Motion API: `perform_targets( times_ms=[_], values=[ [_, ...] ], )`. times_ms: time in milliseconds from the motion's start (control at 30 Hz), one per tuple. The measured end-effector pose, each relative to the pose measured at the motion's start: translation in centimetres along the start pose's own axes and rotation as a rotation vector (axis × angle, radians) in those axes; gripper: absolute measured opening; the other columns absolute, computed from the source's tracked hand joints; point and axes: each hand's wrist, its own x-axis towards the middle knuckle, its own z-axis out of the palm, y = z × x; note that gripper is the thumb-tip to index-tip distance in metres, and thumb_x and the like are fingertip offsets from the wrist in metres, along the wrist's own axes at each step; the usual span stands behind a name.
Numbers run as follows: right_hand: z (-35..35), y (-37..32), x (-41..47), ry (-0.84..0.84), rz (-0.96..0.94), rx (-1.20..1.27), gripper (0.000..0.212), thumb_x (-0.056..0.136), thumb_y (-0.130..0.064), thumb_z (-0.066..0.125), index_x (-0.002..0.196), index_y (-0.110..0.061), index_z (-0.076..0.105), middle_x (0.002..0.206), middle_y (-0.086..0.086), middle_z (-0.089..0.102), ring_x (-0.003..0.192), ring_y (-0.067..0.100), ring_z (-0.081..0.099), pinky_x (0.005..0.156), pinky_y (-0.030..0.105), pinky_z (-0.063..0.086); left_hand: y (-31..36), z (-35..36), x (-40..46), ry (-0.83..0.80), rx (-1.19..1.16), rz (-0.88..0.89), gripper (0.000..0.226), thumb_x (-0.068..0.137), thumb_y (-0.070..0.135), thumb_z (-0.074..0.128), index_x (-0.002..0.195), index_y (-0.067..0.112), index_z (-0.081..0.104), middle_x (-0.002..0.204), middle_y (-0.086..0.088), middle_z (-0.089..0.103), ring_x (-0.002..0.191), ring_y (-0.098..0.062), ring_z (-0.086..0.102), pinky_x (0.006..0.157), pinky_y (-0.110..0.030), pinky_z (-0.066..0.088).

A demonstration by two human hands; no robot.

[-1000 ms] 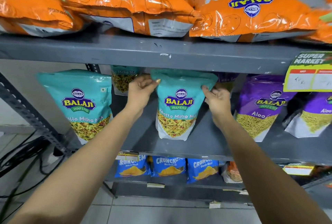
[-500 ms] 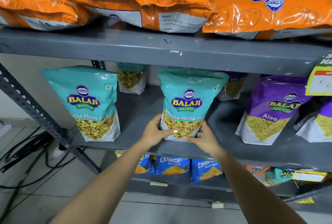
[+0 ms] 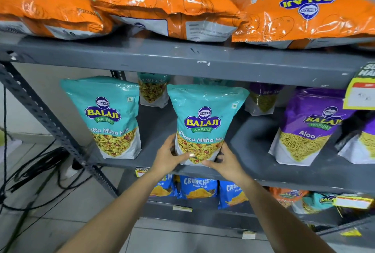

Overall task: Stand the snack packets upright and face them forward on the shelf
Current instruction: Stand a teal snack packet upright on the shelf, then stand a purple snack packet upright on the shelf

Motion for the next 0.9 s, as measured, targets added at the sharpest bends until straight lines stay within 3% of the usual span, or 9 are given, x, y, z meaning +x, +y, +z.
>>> perform_targets(
  times_ms=[67, 100, 200, 367, 467, 533, 633, 767, 900],
  values=[
    [-0.3, 0.1, -0.6, -0.008, -0.026, 0.038, 0.091, 0.063, -0.031, 0.088, 0.136, -0.038, 0.034, 0.13, -0.011, 0.057, 0.118, 0.012, 0.057, 0.091, 0.028, 0.052, 0.3, 0.3, -0.8, 0.15, 0.043, 0.02, 0.102, 0.061, 0.032, 0.089, 0.143, 0.021, 0.03, 0.127, 0.007, 0.053, 0.117, -0.01, 0.053, 0.097, -0.031, 0.045],
    [-0.6, 0.3, -1.1, 0.01, -0.032, 0.063, 0.094, 0.065, -0.026, 0.087, 0.14, -0.034, 0.032, 0.128, -0.009, 0.056, 0.117, 0.01, 0.057, 0.087, 0.021, 0.051, 0.6, 0.6, -1.4, 0.256, 0.067, 0.058, 0.098, 0.059, 0.031, 0.09, 0.138, 0.02, 0.034, 0.119, 0.006, 0.052, 0.109, -0.009, 0.052, 0.092, -0.027, 0.044],
    [-2.2, 1.9, -2.9, 0.178, -0.039, 0.119, 0.078, 0.075, -0.014, 0.08, 0.141, -0.022, 0.04, 0.122, 0.002, 0.059, 0.11, 0.01, 0.06, 0.079, 0.016, 0.05, 1.7, 1.9, -3.1, 0.417, 0.119, 0.232, 0.058, 0.06, 0.026, 0.089, 0.096, 0.018, 0.044, 0.084, 0.006, 0.045, 0.077, -0.005, 0.045, 0.068, -0.015, 0.038],
    [-8.1, 5.0, -7.1, 0.602, -0.053, 0.027, 0.014, 0.082, -0.006, 0.072, 0.096, -0.008, 0.071, 0.093, 0.009, 0.074, 0.077, -0.014, 0.065, 0.075, 0.015, 0.051, 2.5, 7.9, -4.3, 0.359, 0.14, 0.482, 0.039, 0.076, 0.023, 0.074, 0.061, 0.009, 0.04, 0.058, 0.008, 0.039, 0.056, -0.004, 0.035, 0.056, -0.015, 0.031],
    [-13.1, 6.8, -8.8, 0.784, -0.026, 0.044, 0.005, 0.081, -0.005, 0.073, 0.085, -0.005, 0.07, 0.082, 0.012, 0.072, 0.066, -0.016, 0.062, 0.067, 0.015, 0.048, 2.8, 13.0, -3.8, 0.242, 0.155, 0.534, 0.038, 0.079, 0.019, 0.075, 0.061, 0.009, 0.044, 0.058, 0.009, 0.042, 0.055, -0.011, 0.039, 0.056, -0.018, 0.035],
    [-17.0, 8.1, -9.1, 0.867, 0.005, 0.078, 0.017, 0.078, -0.006, 0.076, 0.091, -0.007, 0.065, 0.084, 0.016, 0.07, 0.066, -0.006, 0.063, 0.063, 0.009, 0.045, 3.1, 16.4, -2.5, 0.147, 0.17, 0.501, 0.033, 0.079, 0.018, 0.076, 0.064, 0.009, 0.047, 0.06, 0.005, 0.046, 0.057, -0.014, 0.043, 0.057, -0.021, 0.038],
    [-22.3, 9.5, -8.0, 0.824, 0.08, 0.011, 0.053, 0.07, -0.014, 0.084, 0.114, -0.008, 0.055, 0.108, 0.012, 0.062, 0.098, 0.021, 0.061, 0.081, 0.024, 0.048, 3.6, 21.1, 0.4, 0.007, 0.217, 0.407, 0.026, 0.075, 0.031, 0.077, 0.082, 0.014, 0.059, 0.076, -0.001, 0.057, 0.068, -0.017, 0.055, 0.066, -0.032, 0.05],
    [-26.8, 10.5, -5.0, 0.551, 0.121, -0.143, 0.096, 0.066, -0.023, 0.087, 0.144, -0.016, 0.032, 0.143, 0.004, 0.047, 0.131, 0.023, 0.046, 0.102, 0.039, 0.041, 5.4, 26.4, 4.8, -0.154, 0.217, 0.196, 0.07, 0.067, 0.032, 0.085, 0.125, 0.011, 0.052, 0.117, 0.0, 0.06, 0.102, -0.015, 0.061, 0.088, -0.027, 0.05],
    [-27.7, 12.3, -3.5, 0.405, 0.038, -0.18, 0.072, 0.065, -0.026, 0.085, 0.123, -0.036, 0.044, 0.124, -0.004, 0.062, 0.118, 0.022, 0.06, 0.099, 0.047, 0.049, 6.3, 30.2, 7.2, -0.253, 0.148, 0.015, 0.077, 0.064, 0.037, 0.086, 0.128, 0.017, 0.047, 0.119, 0.009, 0.059, 0.106, -0.01, 0.058, 0.091, -0.026, 0.045]
  ],
)
